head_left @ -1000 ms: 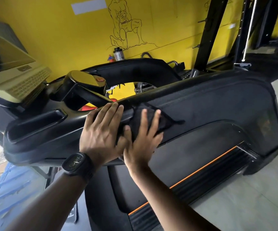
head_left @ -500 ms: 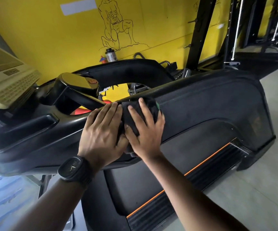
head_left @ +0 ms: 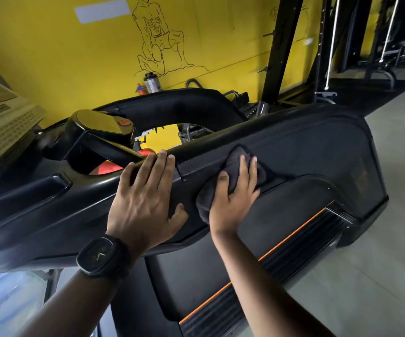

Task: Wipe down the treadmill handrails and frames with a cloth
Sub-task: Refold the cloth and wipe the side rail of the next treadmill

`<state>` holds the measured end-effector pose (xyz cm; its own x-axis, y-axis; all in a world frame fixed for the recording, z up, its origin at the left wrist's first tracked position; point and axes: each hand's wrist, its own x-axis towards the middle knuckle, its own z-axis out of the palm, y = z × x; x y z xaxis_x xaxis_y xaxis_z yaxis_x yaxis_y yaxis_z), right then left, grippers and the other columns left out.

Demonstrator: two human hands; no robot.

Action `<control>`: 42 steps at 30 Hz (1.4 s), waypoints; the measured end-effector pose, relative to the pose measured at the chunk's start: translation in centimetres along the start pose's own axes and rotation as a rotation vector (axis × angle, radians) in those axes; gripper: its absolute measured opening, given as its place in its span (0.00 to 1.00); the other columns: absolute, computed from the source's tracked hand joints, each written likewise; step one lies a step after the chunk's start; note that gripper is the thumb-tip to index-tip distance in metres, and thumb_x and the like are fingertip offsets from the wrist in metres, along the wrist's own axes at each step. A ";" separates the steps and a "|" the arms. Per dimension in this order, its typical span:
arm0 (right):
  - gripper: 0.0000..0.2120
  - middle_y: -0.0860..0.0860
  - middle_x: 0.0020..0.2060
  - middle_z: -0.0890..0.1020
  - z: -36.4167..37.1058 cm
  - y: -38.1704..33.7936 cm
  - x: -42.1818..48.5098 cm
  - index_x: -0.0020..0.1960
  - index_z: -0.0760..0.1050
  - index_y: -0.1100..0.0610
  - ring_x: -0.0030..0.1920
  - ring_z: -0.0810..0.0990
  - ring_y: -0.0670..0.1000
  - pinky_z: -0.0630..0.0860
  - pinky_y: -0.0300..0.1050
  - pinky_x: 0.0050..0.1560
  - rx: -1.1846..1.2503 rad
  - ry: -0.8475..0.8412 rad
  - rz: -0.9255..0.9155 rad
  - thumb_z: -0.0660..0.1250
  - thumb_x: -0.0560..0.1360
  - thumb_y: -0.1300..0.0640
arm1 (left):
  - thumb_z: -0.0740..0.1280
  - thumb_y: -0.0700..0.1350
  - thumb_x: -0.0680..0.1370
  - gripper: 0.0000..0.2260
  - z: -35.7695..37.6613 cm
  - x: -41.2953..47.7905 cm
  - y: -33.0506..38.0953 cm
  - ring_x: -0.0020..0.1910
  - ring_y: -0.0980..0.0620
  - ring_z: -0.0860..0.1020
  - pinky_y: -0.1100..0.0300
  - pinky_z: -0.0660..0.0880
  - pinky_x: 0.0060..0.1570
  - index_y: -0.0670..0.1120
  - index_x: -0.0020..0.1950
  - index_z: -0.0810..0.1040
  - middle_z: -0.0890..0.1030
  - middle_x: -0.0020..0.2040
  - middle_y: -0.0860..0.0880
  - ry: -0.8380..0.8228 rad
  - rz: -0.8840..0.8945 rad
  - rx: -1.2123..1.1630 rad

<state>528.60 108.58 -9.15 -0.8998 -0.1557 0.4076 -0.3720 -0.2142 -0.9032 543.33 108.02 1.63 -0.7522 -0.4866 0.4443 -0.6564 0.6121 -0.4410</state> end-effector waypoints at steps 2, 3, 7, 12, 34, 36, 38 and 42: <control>0.26 0.47 0.81 0.60 0.2 -0.8 -1.6 0.77 0.67 0.48 0.78 0.58 0.42 0.51 0.69 0.77 -0.009 -0.062 -0.023 0.59 0.79 0.45 | 0.60 0.58 0.72 0.38 0.1 0.2 0.1 0.74 0.40 0.66 0.41 0.63 0.70 0.37 0.76 0.64 0.67 0.75 0.38 -0.001 0.001 -0.009; 0.26 0.49 0.81 0.61 0.3 -1.0 -1.8 0.77 0.67 0.48 0.79 0.60 0.47 0.53 0.68 0.75 -0.053 -0.139 -0.179 0.59 0.80 0.45 | 0.61 0.57 0.72 0.38 0.1 0.3 0.2 0.74 0.40 0.66 0.41 0.63 0.71 0.36 0.76 0.64 0.67 0.75 0.37 0.000 0.003 -0.013; 0.24 0.53 0.78 0.66 -0.2 0.0 2.3 0.73 0.72 0.49 0.72 0.71 0.64 0.64 0.66 0.70 -0.230 -0.210 -0.683 0.63 0.79 0.45 | 0.61 0.55 0.72 0.37 0.2 0.7 0.2 0.74 0.38 0.67 0.42 0.62 0.73 0.34 0.75 0.64 0.67 0.74 0.35 0.012 0.040 -0.034; 0.26 0.45 0.80 0.62 -0.3 0.2 0.7 0.76 0.69 0.47 0.79 0.59 0.44 0.51 0.64 0.78 0.013 -0.002 0.047 0.61 0.79 0.47 | 0.61 0.57 0.72 0.38 0.0 1.3 0.7 0.73 0.39 0.67 0.43 0.62 0.73 0.35 0.75 0.64 0.68 0.74 0.36 0.006 0.042 -0.027; 0.26 0.42 0.79 0.63 -1.3 1.7 3.4 0.76 0.69 0.46 0.78 0.58 0.40 0.48 0.59 0.80 0.023 0.019 0.078 0.61 0.78 0.48 | 0.60 0.60 0.72 0.40 0.1 3.0 2.2 0.74 0.39 0.66 0.39 0.63 0.70 0.35 0.76 0.63 0.68 0.74 0.36 -0.048 0.047 0.009; 0.25 0.45 0.79 0.63 -1.3 1.4 2.7 0.76 0.70 0.49 0.78 0.61 0.45 0.51 0.52 0.79 -0.065 -0.111 -0.199 0.61 0.79 0.48 | 0.60 0.60 0.72 0.39 0.1 3.1 2.3 0.74 0.39 0.66 0.39 0.63 0.70 0.36 0.76 0.63 0.68 0.74 0.37 -0.046 0.050 0.004; 0.24 0.50 0.78 0.67 -1.5 1.2 4.7 0.73 0.73 0.52 0.73 0.70 0.58 0.62 0.57 0.72 -0.184 -0.189 -0.525 0.62 0.79 0.48 | 0.59 0.60 0.73 0.39 0.2 3.3 2.3 0.74 0.39 0.65 0.39 0.63 0.70 0.36 0.76 0.62 0.67 0.74 0.37 -0.051 0.059 0.017; 0.24 0.47 0.77 0.67 -2.0 2.2 7.1 0.73 0.73 0.49 0.75 0.68 0.50 0.58 0.60 0.75 -0.111 -0.075 -0.356 0.63 0.78 0.47 | 0.59 0.60 0.72 0.39 0.2 3.4 2.4 0.74 0.39 0.66 0.38 0.63 0.70 0.35 0.76 0.63 0.68 0.74 0.36 -0.046 0.062 0.011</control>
<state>520.96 108.88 -8.53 -0.6919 -0.1613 0.7037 -0.6846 -0.1628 -0.7105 539.18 107.74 1.92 -0.7930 -0.4764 0.3796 -0.6090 0.6351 -0.4751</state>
